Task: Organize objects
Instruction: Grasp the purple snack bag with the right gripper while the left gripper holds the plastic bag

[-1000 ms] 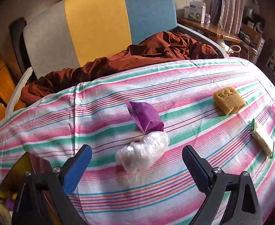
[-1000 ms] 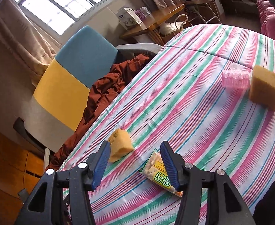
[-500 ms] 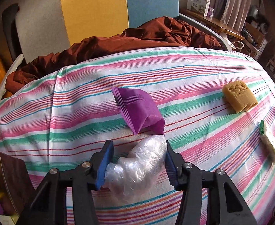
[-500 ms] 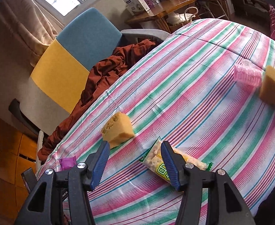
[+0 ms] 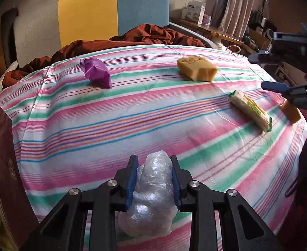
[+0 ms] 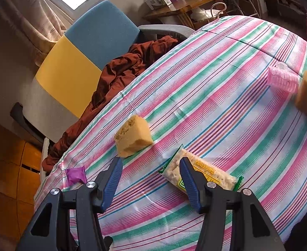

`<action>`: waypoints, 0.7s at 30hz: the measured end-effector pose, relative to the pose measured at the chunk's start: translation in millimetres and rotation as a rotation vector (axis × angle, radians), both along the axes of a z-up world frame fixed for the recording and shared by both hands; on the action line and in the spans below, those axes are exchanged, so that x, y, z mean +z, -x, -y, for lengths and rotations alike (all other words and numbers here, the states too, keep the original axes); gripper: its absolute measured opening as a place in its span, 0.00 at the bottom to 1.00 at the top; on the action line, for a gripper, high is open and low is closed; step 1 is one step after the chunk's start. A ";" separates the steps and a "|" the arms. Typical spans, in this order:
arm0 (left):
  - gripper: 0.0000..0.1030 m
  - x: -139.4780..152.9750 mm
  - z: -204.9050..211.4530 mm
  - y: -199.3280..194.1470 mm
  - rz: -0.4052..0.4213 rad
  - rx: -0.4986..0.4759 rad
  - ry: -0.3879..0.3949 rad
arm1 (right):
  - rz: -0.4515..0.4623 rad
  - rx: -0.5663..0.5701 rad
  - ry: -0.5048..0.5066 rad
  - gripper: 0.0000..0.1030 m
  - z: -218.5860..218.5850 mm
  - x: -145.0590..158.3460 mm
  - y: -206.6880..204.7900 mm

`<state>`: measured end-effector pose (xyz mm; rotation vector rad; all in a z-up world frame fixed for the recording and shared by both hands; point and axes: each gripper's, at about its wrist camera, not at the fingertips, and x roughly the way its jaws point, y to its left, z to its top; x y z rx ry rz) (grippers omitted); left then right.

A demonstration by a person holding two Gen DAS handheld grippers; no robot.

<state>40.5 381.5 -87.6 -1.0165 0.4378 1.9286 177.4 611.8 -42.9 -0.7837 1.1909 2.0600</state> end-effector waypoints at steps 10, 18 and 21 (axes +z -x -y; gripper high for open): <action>0.36 -5.2 12.8 7.2 0.077 -0.031 -0.105 | 0.032 0.007 0.011 0.56 -1.4 -5.1 3.8; 0.49 -6.1 13.0 2.3 0.079 -0.067 -0.120 | 0.052 -0.006 0.024 0.56 -5.3 -9.3 2.7; 0.45 -5.2 17.2 -1.3 0.063 -0.065 -0.111 | 0.056 -0.011 0.033 0.56 -7.0 -11.0 3.2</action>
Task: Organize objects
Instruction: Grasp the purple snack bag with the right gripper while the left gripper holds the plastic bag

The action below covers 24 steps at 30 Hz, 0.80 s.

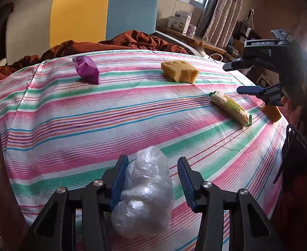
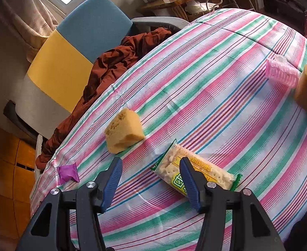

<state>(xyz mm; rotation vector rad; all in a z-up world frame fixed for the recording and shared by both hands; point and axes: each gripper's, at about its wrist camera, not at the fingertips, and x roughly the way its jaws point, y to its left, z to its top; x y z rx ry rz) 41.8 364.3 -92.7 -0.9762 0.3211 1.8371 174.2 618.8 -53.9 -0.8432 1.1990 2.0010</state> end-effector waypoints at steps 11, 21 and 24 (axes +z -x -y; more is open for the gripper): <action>0.33 -3.4 3.5 -15.9 -0.135 0.002 0.044 | 0.015 0.238 -0.008 0.56 25.9 -1.7 39.6; 0.33 -4.9 7.1 -12.6 -0.119 0.002 0.014 | 0.029 0.747 0.056 0.65 87.6 -3.2 145.3; 0.33 -5.6 7.6 -11.1 -0.110 0.002 0.004 | 0.036 0.803 0.076 0.72 88.2 2.8 186.6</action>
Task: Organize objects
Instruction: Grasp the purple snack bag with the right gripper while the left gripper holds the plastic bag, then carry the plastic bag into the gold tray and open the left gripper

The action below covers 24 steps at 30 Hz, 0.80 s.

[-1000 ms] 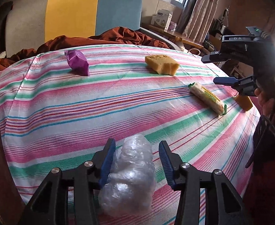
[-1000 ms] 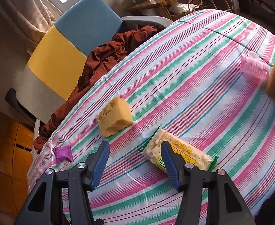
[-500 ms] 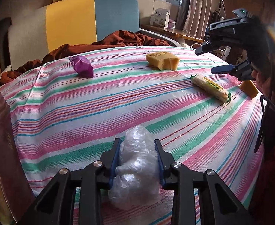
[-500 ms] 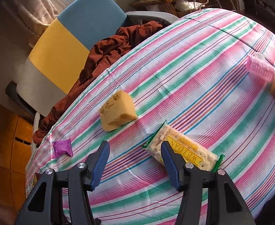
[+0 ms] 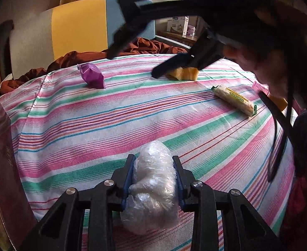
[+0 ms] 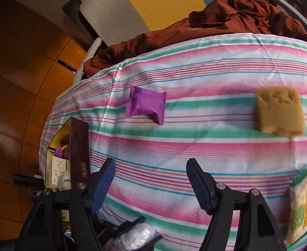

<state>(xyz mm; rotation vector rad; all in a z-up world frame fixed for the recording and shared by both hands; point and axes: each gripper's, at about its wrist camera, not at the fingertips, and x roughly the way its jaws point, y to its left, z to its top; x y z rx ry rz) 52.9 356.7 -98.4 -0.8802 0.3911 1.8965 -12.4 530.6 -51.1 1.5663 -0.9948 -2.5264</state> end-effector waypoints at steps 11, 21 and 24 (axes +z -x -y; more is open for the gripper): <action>0.35 -2.2 2.6 9.3 0.057 -0.004 -0.039 | 0.154 -0.021 -0.024 0.74 -10.8 -43.4 94.8; 0.36 -3.3 0.5 9.4 0.054 -0.004 -0.038 | 0.187 0.100 -0.217 0.38 19.6 -30.0 51.2; 0.36 -3.5 0.3 9.0 0.053 -0.004 -0.038 | 0.211 0.084 -0.303 0.38 24.7 -28.4 10.0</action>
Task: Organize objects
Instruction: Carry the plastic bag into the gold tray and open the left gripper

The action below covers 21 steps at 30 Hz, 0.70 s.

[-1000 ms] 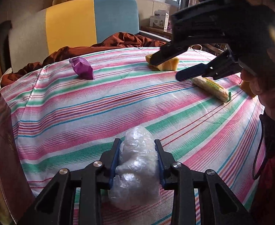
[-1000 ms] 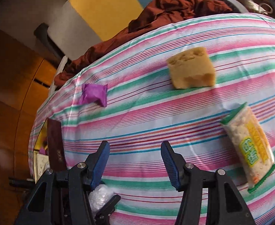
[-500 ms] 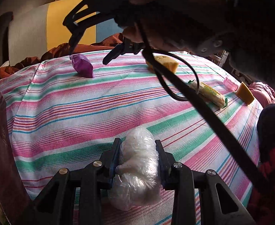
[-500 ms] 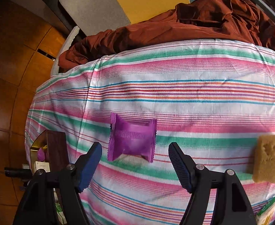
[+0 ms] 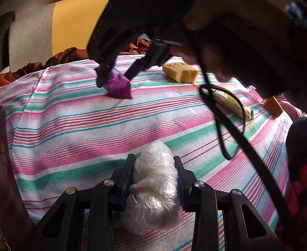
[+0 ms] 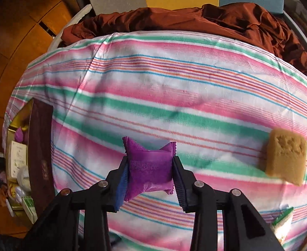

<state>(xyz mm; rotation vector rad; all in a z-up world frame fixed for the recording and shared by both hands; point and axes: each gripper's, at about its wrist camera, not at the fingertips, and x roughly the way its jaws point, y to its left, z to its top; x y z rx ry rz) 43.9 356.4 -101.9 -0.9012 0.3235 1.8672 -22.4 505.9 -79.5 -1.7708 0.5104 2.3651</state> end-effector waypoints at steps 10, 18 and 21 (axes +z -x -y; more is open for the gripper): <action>0.36 3.1 -6.5 0.8 -0.027 0.002 0.017 | -0.079 -0.171 -0.020 0.39 -6.2 -10.0 -91.8; 0.36 2.4 -5.6 -7.4 -0.070 0.006 0.040 | -0.064 -0.117 -0.135 0.38 1.2 -12.8 -82.0; 0.36 1.8 -5.7 -6.9 -0.078 0.007 0.045 | -0.051 -0.093 -0.177 0.38 3.2 -15.7 -77.8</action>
